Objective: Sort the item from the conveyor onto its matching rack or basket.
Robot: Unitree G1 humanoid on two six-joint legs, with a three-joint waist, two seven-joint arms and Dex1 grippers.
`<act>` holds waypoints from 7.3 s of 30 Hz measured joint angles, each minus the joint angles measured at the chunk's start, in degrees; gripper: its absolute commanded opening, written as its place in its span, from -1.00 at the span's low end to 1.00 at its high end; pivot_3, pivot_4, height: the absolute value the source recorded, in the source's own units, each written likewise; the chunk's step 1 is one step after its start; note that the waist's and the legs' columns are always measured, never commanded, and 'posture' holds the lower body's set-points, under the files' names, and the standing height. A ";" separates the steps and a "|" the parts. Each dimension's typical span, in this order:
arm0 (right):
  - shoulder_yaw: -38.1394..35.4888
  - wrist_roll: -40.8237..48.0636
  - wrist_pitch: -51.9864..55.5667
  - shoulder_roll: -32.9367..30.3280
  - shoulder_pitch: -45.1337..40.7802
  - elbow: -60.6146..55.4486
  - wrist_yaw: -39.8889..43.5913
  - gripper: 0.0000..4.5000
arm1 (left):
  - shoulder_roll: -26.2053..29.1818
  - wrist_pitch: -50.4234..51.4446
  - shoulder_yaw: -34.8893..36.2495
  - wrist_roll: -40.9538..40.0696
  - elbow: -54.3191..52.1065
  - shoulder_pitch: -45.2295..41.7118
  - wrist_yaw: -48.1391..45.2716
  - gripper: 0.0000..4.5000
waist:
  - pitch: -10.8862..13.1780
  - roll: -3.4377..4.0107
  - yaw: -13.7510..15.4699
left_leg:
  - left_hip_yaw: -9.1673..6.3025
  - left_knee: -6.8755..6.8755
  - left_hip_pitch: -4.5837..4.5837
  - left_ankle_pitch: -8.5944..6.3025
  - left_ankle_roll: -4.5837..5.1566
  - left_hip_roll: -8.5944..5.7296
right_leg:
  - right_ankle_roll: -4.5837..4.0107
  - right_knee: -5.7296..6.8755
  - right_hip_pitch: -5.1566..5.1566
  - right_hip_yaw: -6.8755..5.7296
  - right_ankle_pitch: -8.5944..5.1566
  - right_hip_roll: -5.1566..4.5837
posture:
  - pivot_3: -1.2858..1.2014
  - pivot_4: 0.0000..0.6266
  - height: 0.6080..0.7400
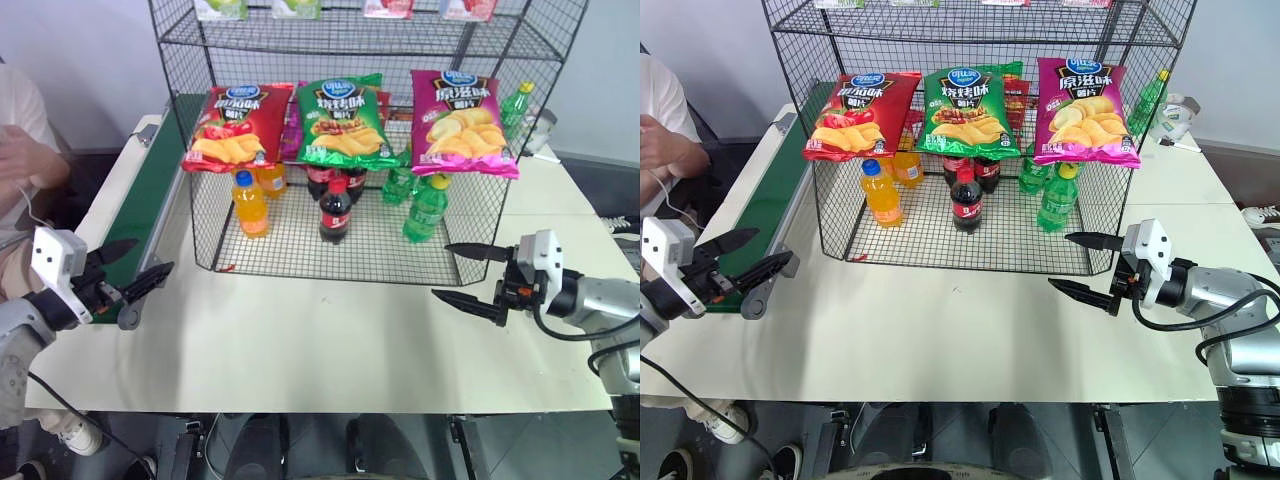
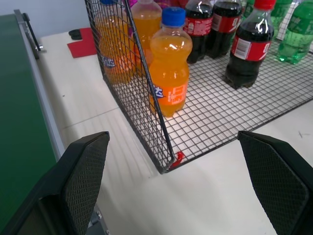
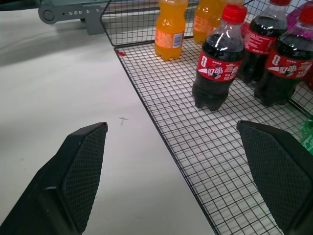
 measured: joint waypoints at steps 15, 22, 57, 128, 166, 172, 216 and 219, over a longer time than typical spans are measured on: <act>1.34 -1.00 -0.20 0.01 -0.02 0.86 -0.54 0.96 | -0.61 -5.24 -2.34 5.06 1.91 -0.64 -0.51 1.00 | 0.00 0.00 0.01 | 0.01 0.00 0.00 0.00 0.00 0.00 | 0.00 0.00 0.00 -0.01 0.00 0.01 | 0.03 -0.52 0.98; 1.48 -1.10 -1.21 0.01 -0.07 1.12 -0.74 0.96 | -0.83 -6.29 -2.34 5.06 2.21 -1.04 -0.79 1.00 | 0.00 0.00 0.02 | 0.01 0.00 0.00 0.00 0.00 0.00 | 0.00 0.00 0.00 -0.01 0.00 0.01 | 0.03 -0.52 0.98; 1.94 -1.18 -1.88 0.15 -0.28 1.17 -1.82 0.96 | -0.84 -6.36 -1.93 1.15 2.82 -1.26 -7.34 1.00 | 0.00 0.00 0.00 | 0.01 0.02 0.00 0.00 0.00 0.00 | 0.01 0.02 0.00 -0.02 0.00 0.02 | 0.03 -0.52 0.98; 6.26 -6.12 -6.18 0.25 -3.77 4.27 -0.38 0.96 | -1.20 -13.08 -2.18 2.82 8.59 0.04 -10.00 1.00 | 0.00 0.00 -0.01 | 0.01 0.05 0.01 0.00 0.00 0.00 | 0.01 0.05 0.00 -0.02 0.01 0.02 | 0.03 -0.52 0.98; 8.23 -7.34 -8.02 0.98 -4.54 5.45 -0.36 0.96 | -1.97 -12.05 -2.25 2.70 8.18 0.80 -9.60 1.00 | 0.00 0.00 -0.02 | 0.01 0.06 0.01 0.00 0.00 0.00 | 0.01 0.06 0.00 -0.02 0.01 0.02 | 0.03 -0.52 0.98; 8.45 -7.35 -8.31 0.98 -4.54 5.45 -0.33 0.96 | -1.97 -12.11 -2.24 2.68 7.37 1.34 -9.58 1.00 | 0.00 0.00 -0.05 | 0.01 0.06 0.01 0.00 0.00 0.00 | 0.01 0.06 0.00 -0.02 0.01 0.02 | 0.03 -0.52 0.98; 12.55 1.96 6.79 5.53 -6.71 -8.26 -1.41 0.96 | -3.38 -17.94 -2.00 4.79 6.49 3.75 -6.64 1.00 | -0.02 -0.03 -0.18 | 0.00 0.04 0.00 0.00 0.00 0.02 | 0.01 0.05 -0.02 -0.02 0.00 0.01 | 0.03 -0.52 0.98; 14.02 1.72 6.80 6.79 -7.15 -8.29 -2.10 0.96 | -3.36 -20.12 -0.81 6.15 4.86 5.72 -5.40 1.00 | -0.02 -0.03 -0.20 | 0.00 0.04 0.00 0.00 0.00 0.02 | 0.01 0.05 -0.03 -0.01 0.00 0.00 | 0.03 -0.52 0.98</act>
